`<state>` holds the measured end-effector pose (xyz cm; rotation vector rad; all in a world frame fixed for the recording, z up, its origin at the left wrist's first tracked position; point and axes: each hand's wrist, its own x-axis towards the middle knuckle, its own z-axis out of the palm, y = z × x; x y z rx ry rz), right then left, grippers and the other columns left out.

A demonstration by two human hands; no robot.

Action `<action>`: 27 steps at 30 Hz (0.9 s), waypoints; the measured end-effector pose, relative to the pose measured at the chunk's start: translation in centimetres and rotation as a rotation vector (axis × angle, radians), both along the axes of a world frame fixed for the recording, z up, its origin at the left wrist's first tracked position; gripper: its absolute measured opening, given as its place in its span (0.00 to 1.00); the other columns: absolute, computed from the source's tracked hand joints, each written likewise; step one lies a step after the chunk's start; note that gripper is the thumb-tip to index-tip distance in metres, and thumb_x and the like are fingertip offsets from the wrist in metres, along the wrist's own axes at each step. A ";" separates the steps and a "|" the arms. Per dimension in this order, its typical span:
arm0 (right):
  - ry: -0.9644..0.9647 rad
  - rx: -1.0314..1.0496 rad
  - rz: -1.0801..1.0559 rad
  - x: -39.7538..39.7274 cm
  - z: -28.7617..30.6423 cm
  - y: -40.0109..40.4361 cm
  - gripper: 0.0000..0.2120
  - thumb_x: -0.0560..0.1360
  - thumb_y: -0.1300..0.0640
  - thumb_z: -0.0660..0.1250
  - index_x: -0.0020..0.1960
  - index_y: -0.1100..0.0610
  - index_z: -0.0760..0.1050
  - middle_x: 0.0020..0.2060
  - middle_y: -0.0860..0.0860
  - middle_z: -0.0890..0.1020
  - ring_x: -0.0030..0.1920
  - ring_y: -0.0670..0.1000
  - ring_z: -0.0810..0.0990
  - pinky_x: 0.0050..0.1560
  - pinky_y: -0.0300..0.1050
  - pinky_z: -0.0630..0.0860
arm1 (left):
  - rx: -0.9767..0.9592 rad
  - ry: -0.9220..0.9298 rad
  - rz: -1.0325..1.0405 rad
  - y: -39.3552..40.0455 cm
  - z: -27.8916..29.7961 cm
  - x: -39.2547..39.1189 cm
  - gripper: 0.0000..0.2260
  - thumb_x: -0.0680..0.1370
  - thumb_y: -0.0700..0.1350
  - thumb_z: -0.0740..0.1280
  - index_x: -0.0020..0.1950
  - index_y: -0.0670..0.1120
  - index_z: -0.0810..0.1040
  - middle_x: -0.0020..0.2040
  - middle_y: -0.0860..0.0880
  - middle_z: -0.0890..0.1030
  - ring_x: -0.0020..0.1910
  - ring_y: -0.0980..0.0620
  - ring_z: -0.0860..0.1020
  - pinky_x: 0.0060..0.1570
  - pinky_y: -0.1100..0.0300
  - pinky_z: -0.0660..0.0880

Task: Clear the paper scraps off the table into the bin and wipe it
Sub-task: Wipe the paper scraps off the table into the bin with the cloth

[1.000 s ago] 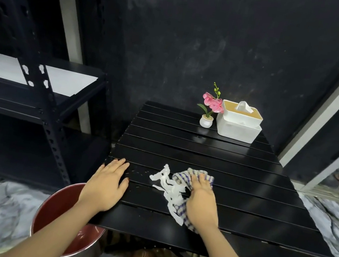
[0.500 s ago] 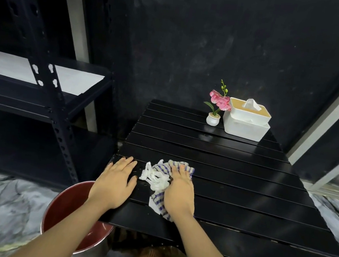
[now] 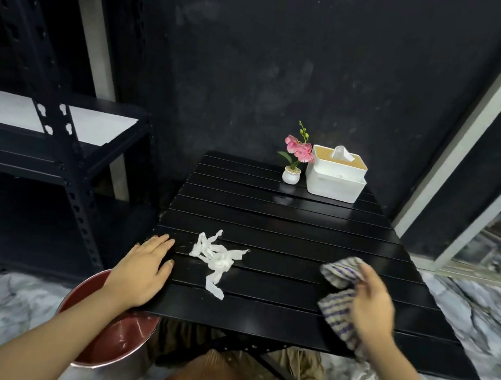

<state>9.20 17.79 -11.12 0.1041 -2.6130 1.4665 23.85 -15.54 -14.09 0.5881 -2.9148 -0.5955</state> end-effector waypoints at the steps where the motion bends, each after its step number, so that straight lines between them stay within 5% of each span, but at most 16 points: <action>1: -0.016 0.052 -0.051 -0.2 0.0 2.2 0.21 0.76 0.71 0.53 0.65 0.59 0.71 0.65 0.59 0.74 0.63 0.60 0.73 0.66 0.50 0.66 | 0.000 -0.003 0.003 -0.1 0.0 0.4 0.23 0.81 0.49 0.54 0.75 0.46 0.57 0.77 0.49 0.57 0.77 0.51 0.52 0.75 0.54 0.48; 8: -0.138 0.506 -0.010 -2.2 -1.4 8.5 0.18 0.74 0.65 0.61 0.64 0.65 0.71 0.68 0.61 0.70 0.68 0.62 0.67 0.70 0.56 0.63 | 0.008 0.008 0.003 -0.1 -0.4 1.1 0.23 0.81 0.49 0.54 0.75 0.46 0.56 0.77 0.49 0.56 0.77 0.51 0.51 0.75 0.55 0.47; 17: 0.074 0.566 0.324 0.3 -2.9 -4.0 0.24 0.75 0.69 0.53 0.71 0.61 0.61 0.73 0.59 0.62 0.75 0.56 0.56 0.74 0.45 0.48 | -0.016 0.023 0.015 -0.1 -0.9 1.0 0.23 0.81 0.50 0.52 0.76 0.47 0.55 0.78 0.50 0.54 0.77 0.53 0.50 0.75 0.58 0.46; 27: 0.106 0.545 0.512 5.6 -3.3 -16.7 0.29 0.75 0.68 0.50 0.75 0.57 0.50 0.76 0.54 0.50 0.76 0.52 0.45 0.76 0.43 0.44 | -0.029 0.034 0.020 0.0 -0.9 1.0 0.23 0.81 0.50 0.52 0.76 0.46 0.54 0.78 0.50 0.53 0.77 0.53 0.50 0.75 0.58 0.45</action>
